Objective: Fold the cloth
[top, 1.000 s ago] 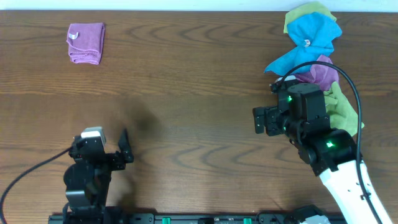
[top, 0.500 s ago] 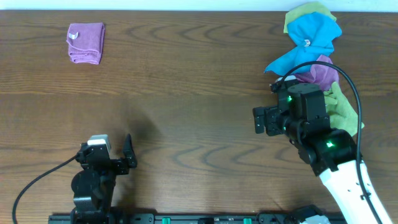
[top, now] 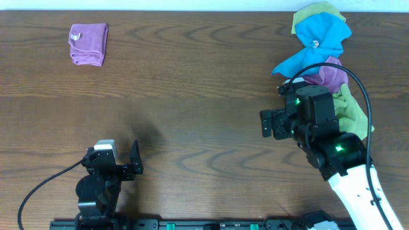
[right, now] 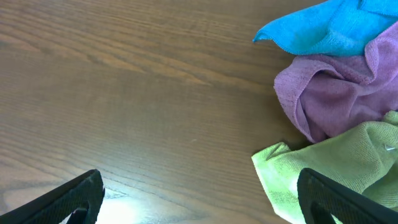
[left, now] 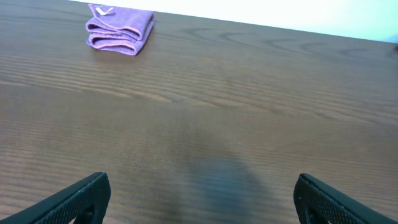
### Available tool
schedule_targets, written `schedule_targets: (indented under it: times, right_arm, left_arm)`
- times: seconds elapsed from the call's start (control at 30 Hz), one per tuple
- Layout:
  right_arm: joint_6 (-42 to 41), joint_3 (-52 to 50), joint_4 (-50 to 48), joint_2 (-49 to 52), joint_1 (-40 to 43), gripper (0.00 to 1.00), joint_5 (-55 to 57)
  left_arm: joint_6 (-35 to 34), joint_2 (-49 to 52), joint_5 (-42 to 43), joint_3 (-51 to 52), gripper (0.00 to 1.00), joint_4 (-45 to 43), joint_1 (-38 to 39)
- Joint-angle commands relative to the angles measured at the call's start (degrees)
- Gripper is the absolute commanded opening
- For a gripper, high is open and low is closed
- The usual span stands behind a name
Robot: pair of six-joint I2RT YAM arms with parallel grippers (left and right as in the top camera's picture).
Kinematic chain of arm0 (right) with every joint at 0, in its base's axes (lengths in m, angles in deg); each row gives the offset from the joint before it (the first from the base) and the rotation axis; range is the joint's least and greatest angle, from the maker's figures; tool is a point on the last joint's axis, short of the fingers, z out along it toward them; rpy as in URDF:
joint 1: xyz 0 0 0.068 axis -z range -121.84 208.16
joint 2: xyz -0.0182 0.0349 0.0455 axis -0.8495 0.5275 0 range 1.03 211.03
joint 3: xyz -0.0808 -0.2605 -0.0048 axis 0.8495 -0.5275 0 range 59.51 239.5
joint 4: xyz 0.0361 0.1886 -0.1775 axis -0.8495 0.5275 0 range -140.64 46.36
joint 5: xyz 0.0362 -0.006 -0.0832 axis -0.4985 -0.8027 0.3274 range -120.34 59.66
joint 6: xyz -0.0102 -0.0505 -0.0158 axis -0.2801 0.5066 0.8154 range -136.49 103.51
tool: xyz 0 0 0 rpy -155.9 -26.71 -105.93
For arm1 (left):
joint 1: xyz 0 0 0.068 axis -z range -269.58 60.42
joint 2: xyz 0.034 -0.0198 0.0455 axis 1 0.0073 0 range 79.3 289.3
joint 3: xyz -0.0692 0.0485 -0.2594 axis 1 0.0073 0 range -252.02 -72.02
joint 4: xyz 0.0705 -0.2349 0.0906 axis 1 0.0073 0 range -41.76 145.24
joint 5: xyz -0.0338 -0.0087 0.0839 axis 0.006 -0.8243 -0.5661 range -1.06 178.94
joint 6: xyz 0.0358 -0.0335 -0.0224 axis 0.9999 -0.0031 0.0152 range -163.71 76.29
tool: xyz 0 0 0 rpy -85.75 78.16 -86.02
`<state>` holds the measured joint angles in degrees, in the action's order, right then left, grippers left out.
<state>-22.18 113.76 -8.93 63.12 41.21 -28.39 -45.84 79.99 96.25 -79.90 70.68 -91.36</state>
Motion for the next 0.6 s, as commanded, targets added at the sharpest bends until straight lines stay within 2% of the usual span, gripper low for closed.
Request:
schedule_targets:
  times: [0.0,0.57]
  right_arm:
    - [0.0,0.3,-0.1,-0.3,-0.2,0.99,0.4]
    - [0.0,0.2,0.1,-1.0,-0.4,0.99,0.4]
  left_arm:
    - [1.1,-0.4,-0.2,1.3,0.96,-0.2,-0.1]
    - [1.1,-0.4,-0.2,1.3,0.95,-0.2,-0.1]
